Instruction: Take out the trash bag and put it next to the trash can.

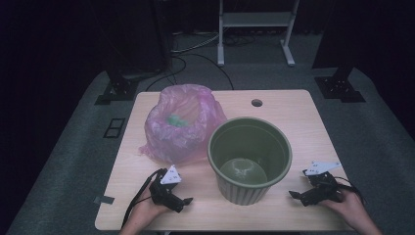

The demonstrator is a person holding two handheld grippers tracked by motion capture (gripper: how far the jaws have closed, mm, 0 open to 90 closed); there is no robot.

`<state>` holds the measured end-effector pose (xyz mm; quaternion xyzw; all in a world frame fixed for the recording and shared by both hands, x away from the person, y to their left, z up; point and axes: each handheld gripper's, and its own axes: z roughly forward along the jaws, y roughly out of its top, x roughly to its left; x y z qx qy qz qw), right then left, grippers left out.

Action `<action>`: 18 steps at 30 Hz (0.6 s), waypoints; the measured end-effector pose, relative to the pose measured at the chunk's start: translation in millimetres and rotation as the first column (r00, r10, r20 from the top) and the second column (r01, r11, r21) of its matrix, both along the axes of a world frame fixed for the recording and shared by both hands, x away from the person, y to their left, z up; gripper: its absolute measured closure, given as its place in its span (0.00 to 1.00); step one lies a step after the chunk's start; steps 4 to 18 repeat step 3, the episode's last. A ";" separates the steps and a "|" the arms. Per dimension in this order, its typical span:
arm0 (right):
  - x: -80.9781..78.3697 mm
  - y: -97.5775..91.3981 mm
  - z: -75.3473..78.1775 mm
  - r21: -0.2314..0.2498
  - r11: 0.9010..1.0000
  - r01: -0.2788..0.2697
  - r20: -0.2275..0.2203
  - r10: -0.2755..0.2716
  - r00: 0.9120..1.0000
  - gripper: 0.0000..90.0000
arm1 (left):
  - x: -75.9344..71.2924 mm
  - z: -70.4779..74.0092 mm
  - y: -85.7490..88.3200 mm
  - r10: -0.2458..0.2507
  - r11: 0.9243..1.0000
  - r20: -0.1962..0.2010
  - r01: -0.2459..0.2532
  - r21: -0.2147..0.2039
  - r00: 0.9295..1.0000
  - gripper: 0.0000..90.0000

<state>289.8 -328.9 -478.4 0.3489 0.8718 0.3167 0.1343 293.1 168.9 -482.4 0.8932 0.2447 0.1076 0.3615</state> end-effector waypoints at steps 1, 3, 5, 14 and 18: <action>-0.3 0.6 -1.2 -0.007 1.000 0.002 -0.001 -0.002 1.000 0.00 | -0.4 -0.7 0.3 0.000 1.000 0.003 0.000 -0.009 1.000 0.00; -0.5 0.2 -2.3 -0.001 1.000 0.000 0.001 0.000 1.000 0.00 | -0.7 -1.6 0.8 -0.001 1.000 0.007 0.001 -0.018 1.000 0.00; -0.5 0.2 -2.3 -0.001 1.000 0.000 0.001 0.000 1.000 0.00 | -0.7 -1.6 0.8 -0.001 1.000 0.007 0.001 -0.018 1.000 0.00; -0.5 0.2 -2.3 -0.001 1.000 0.000 0.001 0.000 1.000 0.00 | -0.7 -1.6 0.8 -0.001 1.000 0.007 0.001 -0.018 1.000 0.00; -0.5 0.2 -2.3 -0.001 1.000 0.000 0.001 0.000 1.000 0.00 | -0.7 -1.6 0.8 -0.001 1.000 0.007 0.001 -0.018 1.000 0.00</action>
